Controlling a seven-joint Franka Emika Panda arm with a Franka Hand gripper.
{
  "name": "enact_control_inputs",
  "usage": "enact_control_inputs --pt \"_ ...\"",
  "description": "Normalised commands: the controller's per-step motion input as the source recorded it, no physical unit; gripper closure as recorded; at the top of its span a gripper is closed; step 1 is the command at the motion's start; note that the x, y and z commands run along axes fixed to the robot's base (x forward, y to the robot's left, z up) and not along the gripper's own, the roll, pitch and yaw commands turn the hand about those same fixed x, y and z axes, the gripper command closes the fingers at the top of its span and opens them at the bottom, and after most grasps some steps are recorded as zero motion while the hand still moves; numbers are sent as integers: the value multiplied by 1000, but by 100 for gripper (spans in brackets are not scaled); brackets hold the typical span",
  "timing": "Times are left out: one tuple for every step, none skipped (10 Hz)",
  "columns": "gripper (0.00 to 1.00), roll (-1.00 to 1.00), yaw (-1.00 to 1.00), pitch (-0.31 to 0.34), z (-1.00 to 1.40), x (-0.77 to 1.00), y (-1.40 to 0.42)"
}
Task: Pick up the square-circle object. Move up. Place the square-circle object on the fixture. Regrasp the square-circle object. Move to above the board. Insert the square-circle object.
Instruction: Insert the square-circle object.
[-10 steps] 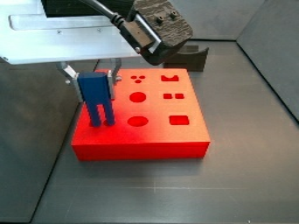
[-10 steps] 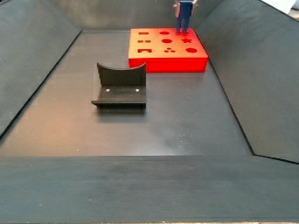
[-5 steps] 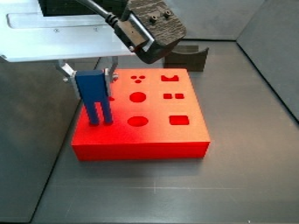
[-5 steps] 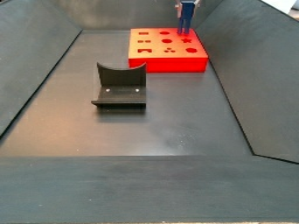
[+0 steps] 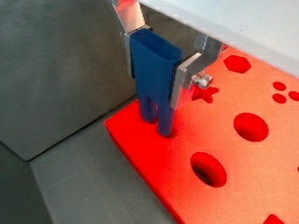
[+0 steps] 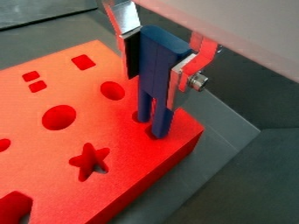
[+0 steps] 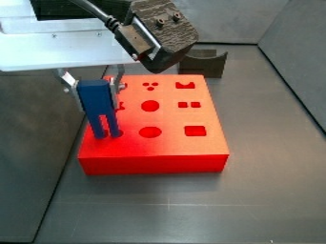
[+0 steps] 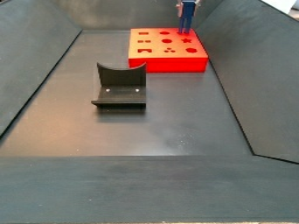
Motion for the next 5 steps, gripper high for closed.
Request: enact_control_inputs --pt "100 81 0 0 -614 237 0" --pt "100 123 0 0 -577 140 89" --pt "100 150 43 0 -471 43 106" --pt "100 156 63 0 -369 0 117" --pt "100 144 60 -13 -334 -114 60"
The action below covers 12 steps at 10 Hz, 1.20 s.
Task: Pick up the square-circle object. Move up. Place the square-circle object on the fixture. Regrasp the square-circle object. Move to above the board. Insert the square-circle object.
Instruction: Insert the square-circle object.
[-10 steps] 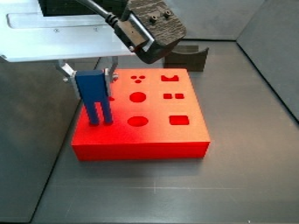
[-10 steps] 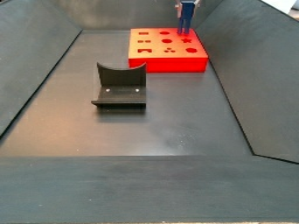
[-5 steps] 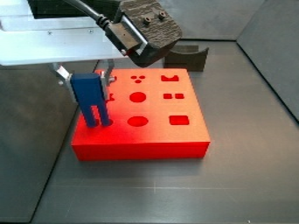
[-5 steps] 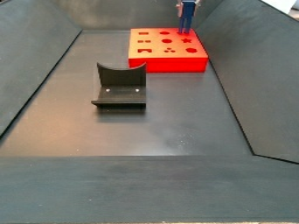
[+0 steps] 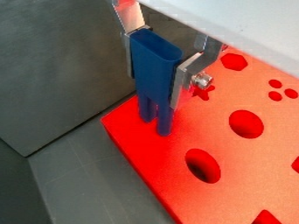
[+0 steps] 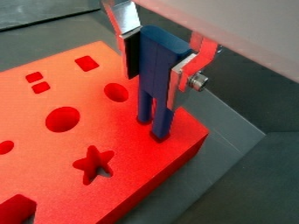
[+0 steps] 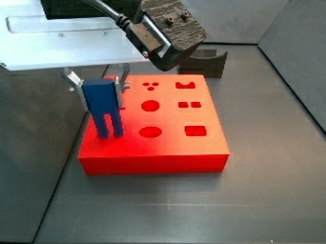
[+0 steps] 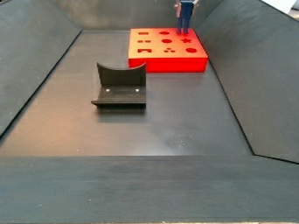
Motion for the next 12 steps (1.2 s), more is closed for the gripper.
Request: enact_control_inputs --pt "100 106 66 -30 -397 -117 34" --pt "100 74 43 -14 -506 0 26" --pt "100 80 9 -10 -594 0 29" --pt "100 24 0 -79 -797 0 0" --pt "100 13 0 -189 -891 0 -11" --pt "100 94 0 -233 -806 -63 -186" --pt "100 244 0 -204 -683 -94 -206" --pt "100 454 69 -187 -351 -43 -217" --pt "100 453 97 -207 -309 -34 -220" --pt "100 440 206 -240 -271 -97 -157" --pt "100 439 309 -279 -200 -137 -131" --pt "100 273 274 -379 -317 -226 -391"
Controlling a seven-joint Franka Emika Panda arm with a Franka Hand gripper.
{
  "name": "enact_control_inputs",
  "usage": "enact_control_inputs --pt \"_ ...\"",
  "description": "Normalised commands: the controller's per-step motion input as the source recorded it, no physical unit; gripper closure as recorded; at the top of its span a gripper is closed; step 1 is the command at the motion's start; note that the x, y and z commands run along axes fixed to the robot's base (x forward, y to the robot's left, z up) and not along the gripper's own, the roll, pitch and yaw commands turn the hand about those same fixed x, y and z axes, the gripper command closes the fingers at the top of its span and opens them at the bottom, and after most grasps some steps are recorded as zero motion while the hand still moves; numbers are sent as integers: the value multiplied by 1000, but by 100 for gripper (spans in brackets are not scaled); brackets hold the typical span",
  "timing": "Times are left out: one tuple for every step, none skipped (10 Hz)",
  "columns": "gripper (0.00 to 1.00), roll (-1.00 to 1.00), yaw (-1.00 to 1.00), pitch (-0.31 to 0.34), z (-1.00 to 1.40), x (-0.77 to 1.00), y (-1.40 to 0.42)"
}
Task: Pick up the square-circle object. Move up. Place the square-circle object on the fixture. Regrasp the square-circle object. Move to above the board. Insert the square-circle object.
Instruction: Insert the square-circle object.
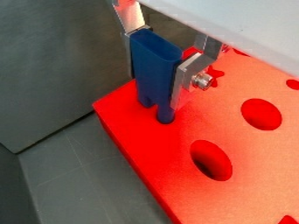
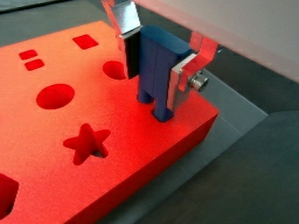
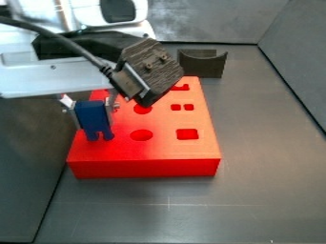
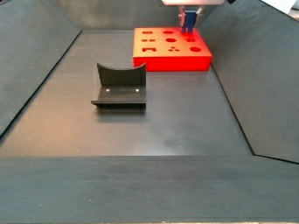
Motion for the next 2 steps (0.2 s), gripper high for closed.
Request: enact_control_inputs --pt "100 64 126 -411 -423 -237 -297" --pt "100 120 131 -354 -526 -126 -417"
